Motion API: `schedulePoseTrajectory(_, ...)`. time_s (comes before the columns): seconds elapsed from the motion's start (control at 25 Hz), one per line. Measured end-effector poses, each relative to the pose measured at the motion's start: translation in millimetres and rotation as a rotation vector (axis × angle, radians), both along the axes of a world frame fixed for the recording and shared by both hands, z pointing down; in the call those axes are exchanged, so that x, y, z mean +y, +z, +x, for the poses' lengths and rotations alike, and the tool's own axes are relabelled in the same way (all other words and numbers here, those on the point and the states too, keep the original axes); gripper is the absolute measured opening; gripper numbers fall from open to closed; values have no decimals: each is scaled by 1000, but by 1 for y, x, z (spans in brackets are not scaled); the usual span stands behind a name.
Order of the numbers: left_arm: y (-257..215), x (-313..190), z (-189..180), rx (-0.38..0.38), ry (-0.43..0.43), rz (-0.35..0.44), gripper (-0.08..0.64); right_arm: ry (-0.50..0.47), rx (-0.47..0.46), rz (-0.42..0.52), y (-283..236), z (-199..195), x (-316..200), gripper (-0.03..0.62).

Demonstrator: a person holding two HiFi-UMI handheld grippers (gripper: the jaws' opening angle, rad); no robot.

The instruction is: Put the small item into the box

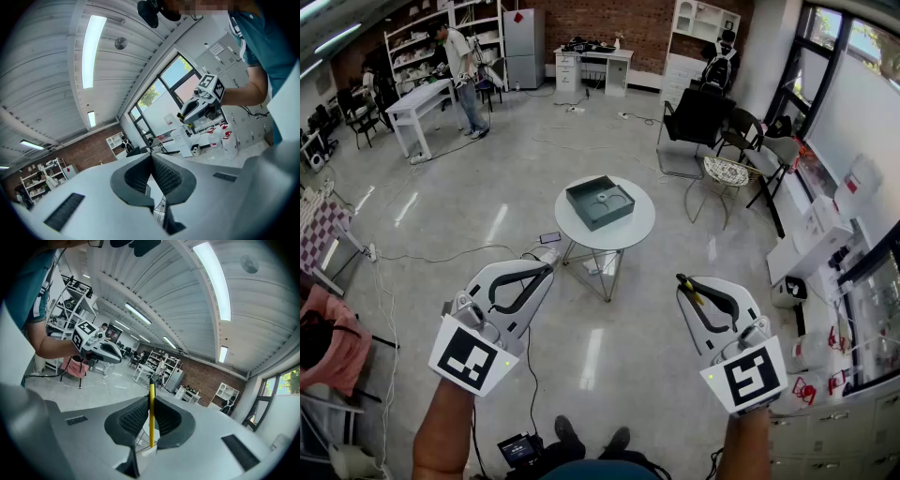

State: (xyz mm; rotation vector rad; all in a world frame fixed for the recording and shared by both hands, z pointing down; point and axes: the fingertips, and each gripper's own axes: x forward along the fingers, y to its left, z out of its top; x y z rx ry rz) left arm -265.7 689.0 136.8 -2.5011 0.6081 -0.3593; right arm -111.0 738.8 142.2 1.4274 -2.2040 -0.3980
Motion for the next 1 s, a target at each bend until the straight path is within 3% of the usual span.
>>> schedulePoseTrajectory(0.52,1,-13,-14,2,30,-11,18,31,5,-7,0,-16,-14,61)
schedulePoseTrajectory(0.8,2,-44,-66,4,50,-13,18,39,-31,-3,-4,-73,-47,61)
schedulePoseTrajectory(1.0,13,-73,-59,5,47,-22,18,26,-60,3,1,-68,-77,61)
